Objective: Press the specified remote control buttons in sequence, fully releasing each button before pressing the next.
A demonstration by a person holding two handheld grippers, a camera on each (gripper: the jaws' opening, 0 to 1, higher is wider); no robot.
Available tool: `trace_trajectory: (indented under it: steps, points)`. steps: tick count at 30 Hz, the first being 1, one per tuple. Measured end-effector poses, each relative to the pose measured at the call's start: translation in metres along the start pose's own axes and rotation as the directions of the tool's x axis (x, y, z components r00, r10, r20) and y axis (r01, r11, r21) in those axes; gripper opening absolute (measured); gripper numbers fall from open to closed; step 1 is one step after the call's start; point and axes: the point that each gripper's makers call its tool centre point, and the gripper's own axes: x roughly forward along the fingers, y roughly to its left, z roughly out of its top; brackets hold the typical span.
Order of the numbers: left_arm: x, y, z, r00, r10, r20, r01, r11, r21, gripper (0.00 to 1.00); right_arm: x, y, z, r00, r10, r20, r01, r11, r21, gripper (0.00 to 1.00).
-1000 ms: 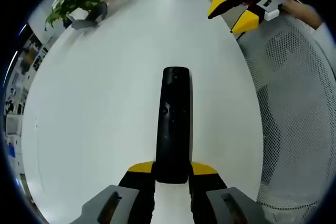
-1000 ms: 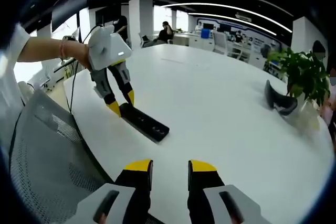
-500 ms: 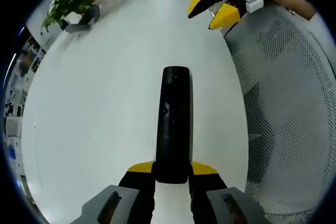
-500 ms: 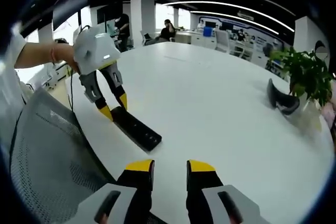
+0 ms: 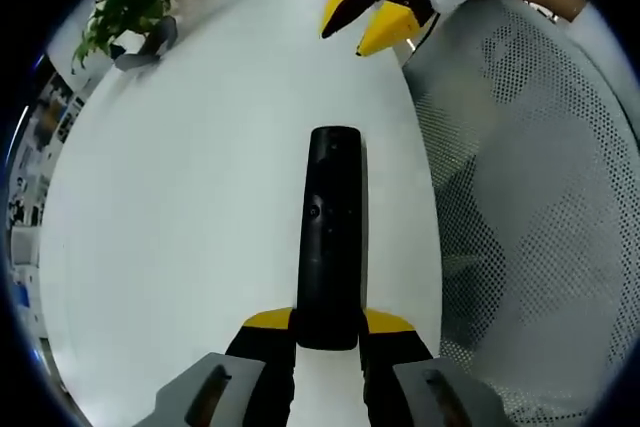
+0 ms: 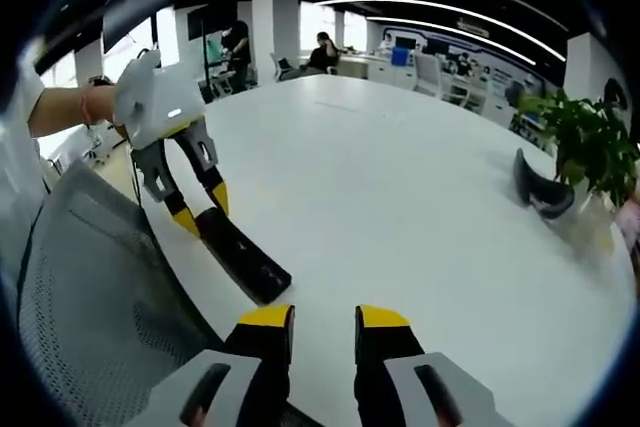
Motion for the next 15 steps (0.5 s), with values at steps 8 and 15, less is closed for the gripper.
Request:
trace_trajectory:
  steps: [8,15]
  points:
    - [0.000,-0.008,0.000,0.999,0.014,0.046,-0.012,0.999,-0.044,0.23,0.001,0.001,-0.001,1.000,0.004,-0.013,-0.004,1.000,-0.007,0.21]
    - [0.000,-0.014,0.001,0.995,0.031,0.096,-0.023,0.996,-0.082,0.23,0.002,0.002,-0.005,0.999,0.007,-0.034,-0.008,1.000,-0.018,0.21]
